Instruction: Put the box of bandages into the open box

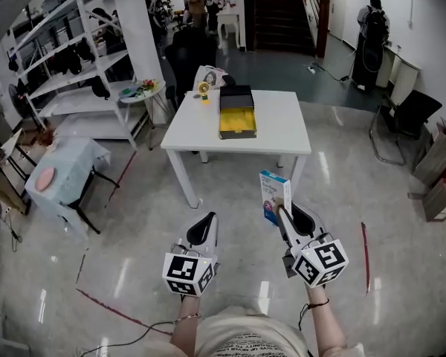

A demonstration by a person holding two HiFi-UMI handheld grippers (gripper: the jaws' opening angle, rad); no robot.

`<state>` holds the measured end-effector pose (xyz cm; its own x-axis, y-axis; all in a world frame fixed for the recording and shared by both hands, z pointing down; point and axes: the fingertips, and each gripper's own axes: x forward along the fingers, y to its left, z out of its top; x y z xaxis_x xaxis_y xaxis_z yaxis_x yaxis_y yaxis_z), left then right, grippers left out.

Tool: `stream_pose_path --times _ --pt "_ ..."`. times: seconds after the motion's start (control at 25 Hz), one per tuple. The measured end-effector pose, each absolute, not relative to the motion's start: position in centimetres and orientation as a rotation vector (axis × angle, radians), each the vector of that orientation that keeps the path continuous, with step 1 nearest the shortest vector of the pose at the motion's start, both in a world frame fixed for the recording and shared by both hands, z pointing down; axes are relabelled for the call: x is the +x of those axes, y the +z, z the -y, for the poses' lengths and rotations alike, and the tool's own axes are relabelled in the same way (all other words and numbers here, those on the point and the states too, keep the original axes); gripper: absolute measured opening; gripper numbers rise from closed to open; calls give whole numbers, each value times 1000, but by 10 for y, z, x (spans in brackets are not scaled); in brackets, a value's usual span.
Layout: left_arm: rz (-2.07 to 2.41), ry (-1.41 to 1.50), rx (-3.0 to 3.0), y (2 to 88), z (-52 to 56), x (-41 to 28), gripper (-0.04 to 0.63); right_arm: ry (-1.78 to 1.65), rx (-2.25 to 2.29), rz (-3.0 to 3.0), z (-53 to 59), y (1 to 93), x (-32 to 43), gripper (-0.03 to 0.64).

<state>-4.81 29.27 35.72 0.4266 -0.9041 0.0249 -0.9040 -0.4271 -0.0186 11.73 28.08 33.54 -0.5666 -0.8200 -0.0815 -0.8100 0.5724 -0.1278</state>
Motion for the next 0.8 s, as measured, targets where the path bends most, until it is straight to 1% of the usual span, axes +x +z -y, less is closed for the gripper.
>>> stream_pose_path --times 0.4,0.56,0.8 --pt "-1739 -40 -2633 364 -282 -39 23 -154 -1370 -2675 -266 346 130 91" --pt "-1740 -38 -2638 366 -263 -32 23 -164 -1380 -2672 -248 349 139 91" --pt "-1746 -38 -2651 375 -217 -42 23 -191 -1399 -2669 -203 358 132 91"
